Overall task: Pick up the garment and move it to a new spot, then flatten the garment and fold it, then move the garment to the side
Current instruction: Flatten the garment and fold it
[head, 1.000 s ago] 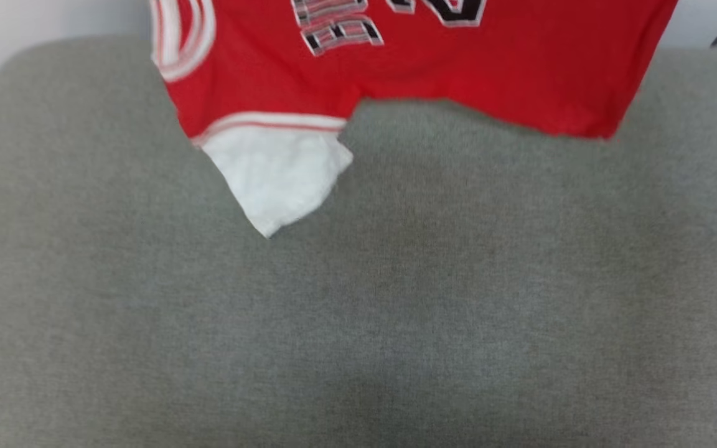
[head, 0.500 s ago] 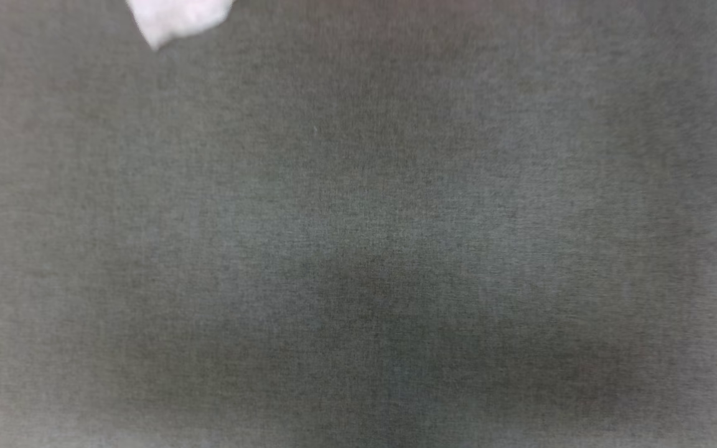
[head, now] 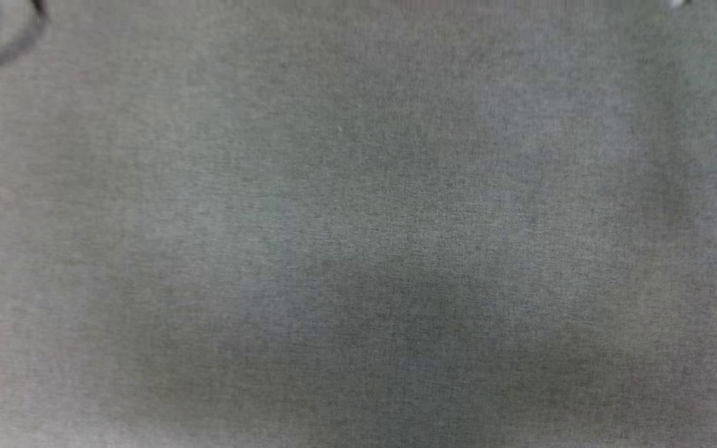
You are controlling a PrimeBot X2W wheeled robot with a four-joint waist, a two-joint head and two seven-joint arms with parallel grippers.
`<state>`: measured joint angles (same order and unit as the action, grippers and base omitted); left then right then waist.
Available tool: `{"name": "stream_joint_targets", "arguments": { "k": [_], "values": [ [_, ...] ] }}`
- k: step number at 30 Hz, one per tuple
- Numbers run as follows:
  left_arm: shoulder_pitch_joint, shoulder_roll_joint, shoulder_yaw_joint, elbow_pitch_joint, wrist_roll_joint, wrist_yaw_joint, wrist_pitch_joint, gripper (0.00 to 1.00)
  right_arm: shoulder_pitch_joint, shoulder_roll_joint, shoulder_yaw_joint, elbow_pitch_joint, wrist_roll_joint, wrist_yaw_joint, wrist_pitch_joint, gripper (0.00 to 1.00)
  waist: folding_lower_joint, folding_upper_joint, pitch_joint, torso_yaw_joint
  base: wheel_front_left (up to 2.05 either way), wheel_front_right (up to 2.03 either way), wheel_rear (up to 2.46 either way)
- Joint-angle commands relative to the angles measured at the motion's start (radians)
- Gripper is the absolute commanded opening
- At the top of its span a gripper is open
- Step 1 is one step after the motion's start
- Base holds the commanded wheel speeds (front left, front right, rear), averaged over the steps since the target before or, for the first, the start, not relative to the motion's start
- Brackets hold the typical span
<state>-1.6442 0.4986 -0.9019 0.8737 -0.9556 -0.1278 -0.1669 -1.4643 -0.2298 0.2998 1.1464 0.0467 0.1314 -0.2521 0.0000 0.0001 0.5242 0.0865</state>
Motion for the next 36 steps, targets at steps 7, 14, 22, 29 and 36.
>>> {"name": "stream_joint_targets", "arguments": {
  "k": [7, 14, 22, 29, 36],
  "values": [
    [0.229, 0.076, -0.131, -0.142, -0.131, -0.003, 0.223, 0.00, 0.198, -0.010, 0.150, -0.033, 0.201, -0.002, 0.089, 0.00, 0.0000, -0.0001, -0.146, 0.039, 0.00, 0.00, 0.00],
    [0.482, 0.205, -0.217, -0.346, -0.249, 0.022, 0.413, 0.00, 0.476, -0.136, 0.323, -0.315, 0.484, -0.002, 0.279, 0.00, 0.0000, -0.0001, -0.247, 0.044, 0.00, 0.00, 0.00],
    [0.789, 0.385, -0.245, -0.707, -0.374, 0.207, 0.425, 0.00, 0.807, -0.364, 0.325, -0.685, 0.683, -0.002, 0.463, 0.00, 0.0000, -0.0001, -0.313, 0.053, 0.00, 0.00, 0.00],
    [0.967, 0.512, -0.259, -0.934, -0.463, 0.336, 0.400, 0.00, 1.040, -0.451, 0.254, -0.891, 0.746, -0.002, 0.587, 0.00, 0.0000, -0.0001, -0.331, 0.062, 0.00, 0.00, 0.00],
    [1.113, 0.626, -0.276, -1.117, -0.568, 0.461, 0.384, 0.00, 1.283, -0.501, 0.152, -1.120, 0.799, -0.002, 0.772, 0.00, 0.0000, -0.0001, -0.340, 0.067, 0.00, 0.00, 0.00]
  ]
}}
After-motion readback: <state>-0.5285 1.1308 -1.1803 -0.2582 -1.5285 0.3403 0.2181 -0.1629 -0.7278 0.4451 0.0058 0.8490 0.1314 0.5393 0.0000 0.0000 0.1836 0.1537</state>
